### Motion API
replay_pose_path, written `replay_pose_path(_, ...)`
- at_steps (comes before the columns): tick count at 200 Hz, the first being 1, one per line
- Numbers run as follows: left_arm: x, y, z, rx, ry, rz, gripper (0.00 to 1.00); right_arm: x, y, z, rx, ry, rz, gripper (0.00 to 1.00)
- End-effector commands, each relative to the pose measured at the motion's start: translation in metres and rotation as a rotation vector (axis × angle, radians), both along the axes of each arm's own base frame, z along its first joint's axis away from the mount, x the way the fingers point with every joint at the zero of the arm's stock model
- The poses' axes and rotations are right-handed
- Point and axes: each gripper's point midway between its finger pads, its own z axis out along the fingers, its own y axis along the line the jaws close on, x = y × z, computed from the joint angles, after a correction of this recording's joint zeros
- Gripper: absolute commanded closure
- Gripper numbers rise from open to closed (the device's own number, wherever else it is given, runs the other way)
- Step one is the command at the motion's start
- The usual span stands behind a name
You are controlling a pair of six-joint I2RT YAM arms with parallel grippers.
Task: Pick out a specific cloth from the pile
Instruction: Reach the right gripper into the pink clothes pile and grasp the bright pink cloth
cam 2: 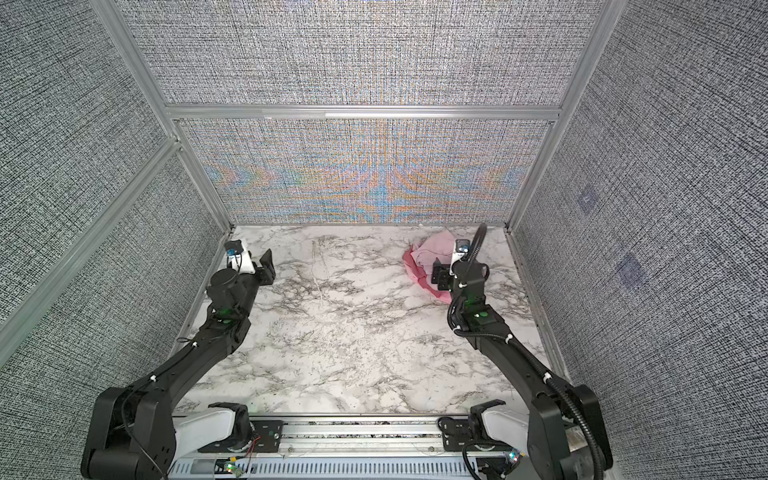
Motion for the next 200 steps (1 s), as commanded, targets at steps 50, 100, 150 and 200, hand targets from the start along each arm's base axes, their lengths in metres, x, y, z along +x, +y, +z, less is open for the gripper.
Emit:
replay_pose_path(50, -0.002, -0.061, -0.038, -0.070, 0.208, -0.194, 0.41, -0.015, 0.070, -0.073, 0.096, 0.305, 0.139, 0.32)
replay_pose_path(100, -0.001, -0.064, -0.049, -0.084, 0.241, -0.202, 0.41, 0.013, 0.097, -0.093, 0.114, 0.404, 0.157, 0.47)
replay_pose_path(150, -0.004, -0.059, -0.046, -0.084, 0.224, -0.178, 0.41, 0.052, 0.110, -0.117, 0.043, 0.475, 0.129, 0.64)
replay_pose_path(200, -0.006, -0.051, -0.043, -0.068, 0.209, -0.144, 0.41, 0.079, 0.103, -0.136, -0.053, 0.516, 0.047, 0.70)
